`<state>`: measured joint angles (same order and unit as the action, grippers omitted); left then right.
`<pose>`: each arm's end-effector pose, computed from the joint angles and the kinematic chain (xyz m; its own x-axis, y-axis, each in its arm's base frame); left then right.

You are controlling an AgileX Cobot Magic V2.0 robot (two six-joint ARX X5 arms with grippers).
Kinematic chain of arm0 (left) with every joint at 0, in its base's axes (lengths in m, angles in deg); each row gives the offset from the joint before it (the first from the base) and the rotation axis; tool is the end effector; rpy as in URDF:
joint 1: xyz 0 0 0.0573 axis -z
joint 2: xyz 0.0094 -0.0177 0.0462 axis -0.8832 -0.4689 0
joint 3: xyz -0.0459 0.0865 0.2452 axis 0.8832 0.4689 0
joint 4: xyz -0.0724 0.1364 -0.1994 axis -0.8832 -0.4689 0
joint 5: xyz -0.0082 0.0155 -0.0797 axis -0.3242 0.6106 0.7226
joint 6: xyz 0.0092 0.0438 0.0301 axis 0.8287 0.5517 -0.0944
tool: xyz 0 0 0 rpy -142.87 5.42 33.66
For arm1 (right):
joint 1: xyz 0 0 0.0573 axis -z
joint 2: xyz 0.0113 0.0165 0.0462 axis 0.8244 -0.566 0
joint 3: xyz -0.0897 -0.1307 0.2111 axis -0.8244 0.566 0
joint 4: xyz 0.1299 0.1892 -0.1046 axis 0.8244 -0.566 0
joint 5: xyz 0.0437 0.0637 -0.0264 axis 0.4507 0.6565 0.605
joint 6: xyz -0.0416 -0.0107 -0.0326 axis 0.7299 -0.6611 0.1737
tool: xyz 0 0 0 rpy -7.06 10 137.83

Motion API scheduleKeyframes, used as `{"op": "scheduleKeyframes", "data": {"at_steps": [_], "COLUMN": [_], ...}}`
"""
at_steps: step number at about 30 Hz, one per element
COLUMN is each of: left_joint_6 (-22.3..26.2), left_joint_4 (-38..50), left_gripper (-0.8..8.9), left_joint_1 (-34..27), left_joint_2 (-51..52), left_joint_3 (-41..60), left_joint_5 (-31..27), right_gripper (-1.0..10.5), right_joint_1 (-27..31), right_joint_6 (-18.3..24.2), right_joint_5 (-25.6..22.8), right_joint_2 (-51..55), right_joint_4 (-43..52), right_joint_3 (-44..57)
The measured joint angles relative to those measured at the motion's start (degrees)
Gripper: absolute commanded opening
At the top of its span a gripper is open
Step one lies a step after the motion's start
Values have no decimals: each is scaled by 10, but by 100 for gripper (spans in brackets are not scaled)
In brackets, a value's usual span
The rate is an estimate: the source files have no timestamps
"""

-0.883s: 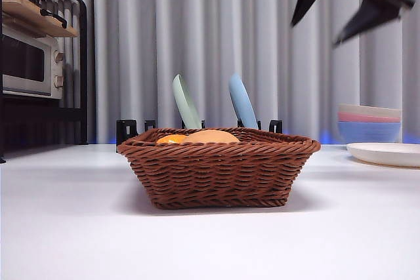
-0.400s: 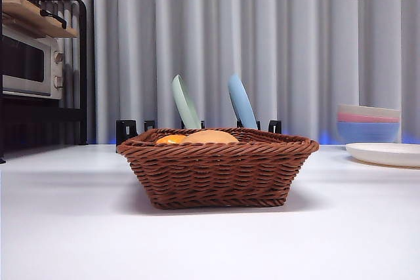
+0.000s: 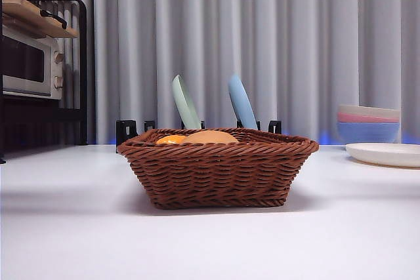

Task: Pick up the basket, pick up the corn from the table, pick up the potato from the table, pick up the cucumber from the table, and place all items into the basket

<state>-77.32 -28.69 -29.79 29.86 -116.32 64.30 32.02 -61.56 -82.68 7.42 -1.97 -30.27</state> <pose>0.1253 -0.0686 0.3164 0.9258 -0.2217 -0.3063 0.2776 0.9485 0.1525 0.1601 0.0667 0.3216 0.9097 0.2953 -0.2920 -0.3050 0.9523 0.0131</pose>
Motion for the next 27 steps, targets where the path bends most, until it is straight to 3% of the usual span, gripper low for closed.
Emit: {"op": "scheduleKeyframes", "data": {"at_steps": [5, 8, 11, 13, 23, 27], "left_joint_6": [-30, -56, -67, -70, -74, -50], "left_joint_4": [32, 33, 35, 32, 31, 20], "left_gripper": [-8, -3, -3, -3, -3, -3], "left_joint_1": [0, 0, 0, 0, 0, -5], "left_joint_2": [107, 123, 121, 118, 117, 133], "left_joint_3": [118, 126, 124, 124, 124, 124], "left_joint_5": [0, 0, 0, 0, 0, 2], "right_gripper": [-10, 2, 1, 2, 2, 1], "right_joint_1": [-33, -35, -35, -35, -35, -35], "right_joint_6": [-29, -64, -100, -111, -124, -124], "right_joint_5": [-8, -18, -63, -68, -69, -69], "right_joint_2": [136, 174, 183, 183, 180, 180], "right_joint_4": [-2, -38, -17, -16, -30, -30], "right_joint_3": [122, 129, 127, 124, 124, 124]}}
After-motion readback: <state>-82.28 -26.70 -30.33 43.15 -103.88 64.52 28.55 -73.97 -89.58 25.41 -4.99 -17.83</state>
